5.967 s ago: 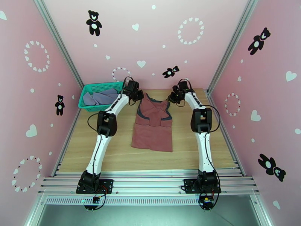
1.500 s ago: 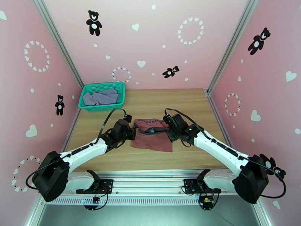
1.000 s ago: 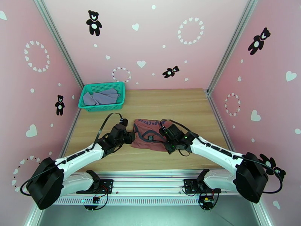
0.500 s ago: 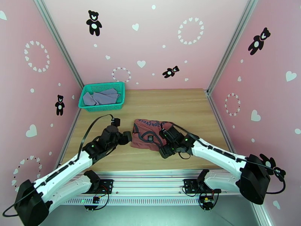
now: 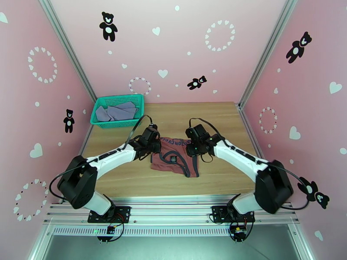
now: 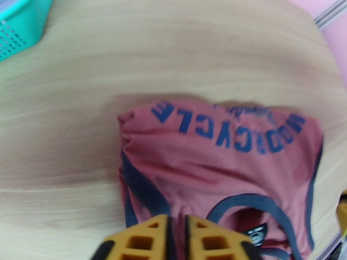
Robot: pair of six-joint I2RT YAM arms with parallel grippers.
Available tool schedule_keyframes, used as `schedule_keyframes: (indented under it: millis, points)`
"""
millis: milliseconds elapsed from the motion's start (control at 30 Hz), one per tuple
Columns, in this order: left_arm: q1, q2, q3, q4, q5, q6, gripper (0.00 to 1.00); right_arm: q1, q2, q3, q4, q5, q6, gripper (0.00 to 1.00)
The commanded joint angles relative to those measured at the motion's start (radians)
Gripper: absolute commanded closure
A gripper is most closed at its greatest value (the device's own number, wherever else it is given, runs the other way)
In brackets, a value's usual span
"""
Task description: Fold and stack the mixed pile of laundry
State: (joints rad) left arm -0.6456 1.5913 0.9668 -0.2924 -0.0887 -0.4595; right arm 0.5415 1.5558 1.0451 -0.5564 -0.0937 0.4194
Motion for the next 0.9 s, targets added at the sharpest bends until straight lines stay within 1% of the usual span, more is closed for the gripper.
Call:
schedule_keyframes:
  millis: [0,67,167,300,433,567,700,800,867]
  points:
    - [-0.038,-0.019,-0.063,0.015,0.047,0.009,0.86,-0.026,0.072,0.039,0.054,-0.045,0.005,0.82]
    - [-0.068,-0.049,-0.107,0.008,0.052,-0.004,0.86,-0.04,0.117,0.051,0.069,-0.052,0.003,0.83]
    - [-0.123,-0.112,-0.185,-0.019,0.028,-0.04,0.87,-0.057,0.178,0.07,0.083,-0.058,0.002,0.86]
    - [-0.181,-0.178,-0.253,-0.092,-0.035,-0.096,0.87,-0.075,0.227,0.085,0.099,-0.057,0.011,0.87]
    - [-0.19,-0.212,-0.287,-0.176,-0.11,-0.145,0.86,-0.083,0.242,0.085,0.095,-0.031,0.023,0.87]
    - [-0.19,-0.212,-0.304,-0.194,-0.14,-0.177,0.86,-0.09,0.242,0.077,0.078,0.003,0.036,0.85]
    - [-0.19,-0.214,-0.265,-0.214,-0.181,-0.181,0.86,-0.1,0.219,0.081,0.06,0.006,0.025,0.83]
    - [-0.19,-0.234,-0.162,-0.266,-0.221,-0.143,0.85,-0.111,0.187,0.114,0.022,0.009,0.009,0.78]
    - [-0.188,-0.226,-0.047,-0.3,-0.26,-0.107,0.83,-0.124,0.169,0.132,0.003,0.015,0.004,0.75]
